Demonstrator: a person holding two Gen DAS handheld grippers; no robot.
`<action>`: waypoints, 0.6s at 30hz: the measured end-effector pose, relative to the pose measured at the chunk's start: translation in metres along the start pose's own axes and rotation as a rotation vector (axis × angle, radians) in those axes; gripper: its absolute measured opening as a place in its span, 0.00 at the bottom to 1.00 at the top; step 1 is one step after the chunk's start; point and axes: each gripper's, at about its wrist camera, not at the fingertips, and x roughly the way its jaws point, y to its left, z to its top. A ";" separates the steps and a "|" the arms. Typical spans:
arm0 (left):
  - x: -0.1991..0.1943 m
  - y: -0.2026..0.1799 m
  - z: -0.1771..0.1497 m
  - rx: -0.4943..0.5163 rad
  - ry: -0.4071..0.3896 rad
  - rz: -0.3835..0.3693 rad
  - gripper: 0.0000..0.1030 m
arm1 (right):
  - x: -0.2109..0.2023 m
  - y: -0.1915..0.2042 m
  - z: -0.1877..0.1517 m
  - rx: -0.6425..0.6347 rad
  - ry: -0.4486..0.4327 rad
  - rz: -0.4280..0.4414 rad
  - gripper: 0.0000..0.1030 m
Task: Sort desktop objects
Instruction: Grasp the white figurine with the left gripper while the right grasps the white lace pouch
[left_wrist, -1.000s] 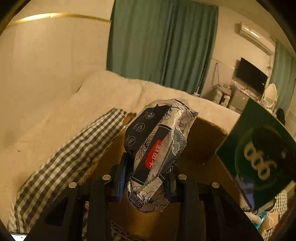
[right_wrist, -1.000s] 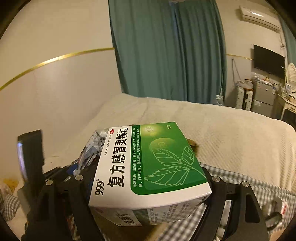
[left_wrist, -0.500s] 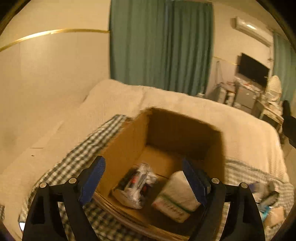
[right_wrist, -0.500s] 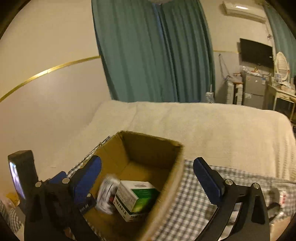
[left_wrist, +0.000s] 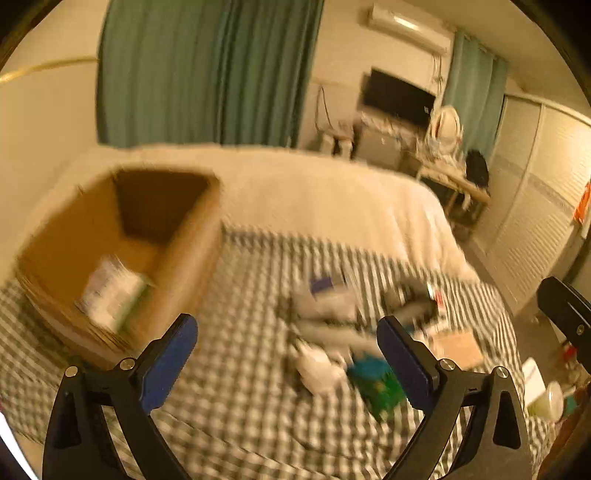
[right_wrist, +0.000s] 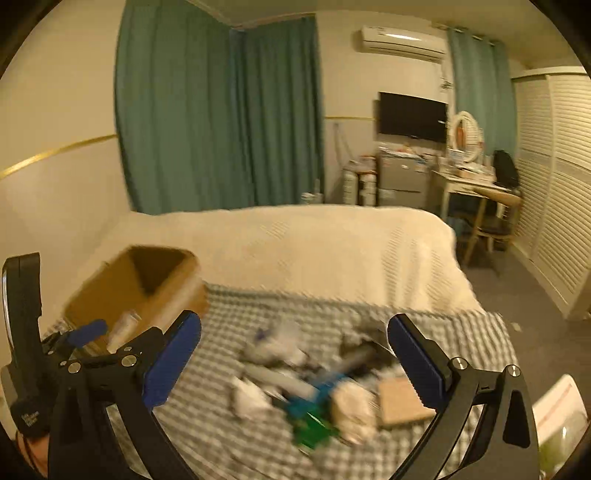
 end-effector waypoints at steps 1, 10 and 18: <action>0.007 -0.003 -0.009 -0.002 0.019 0.000 0.97 | 0.002 -0.009 -0.011 0.008 0.010 -0.013 0.99; 0.061 -0.014 -0.065 0.003 0.079 0.027 0.97 | 0.054 -0.060 -0.093 0.036 0.075 -0.054 0.99; 0.094 -0.021 -0.078 -0.018 0.076 0.056 0.97 | 0.096 -0.054 -0.116 -0.078 0.037 0.024 0.98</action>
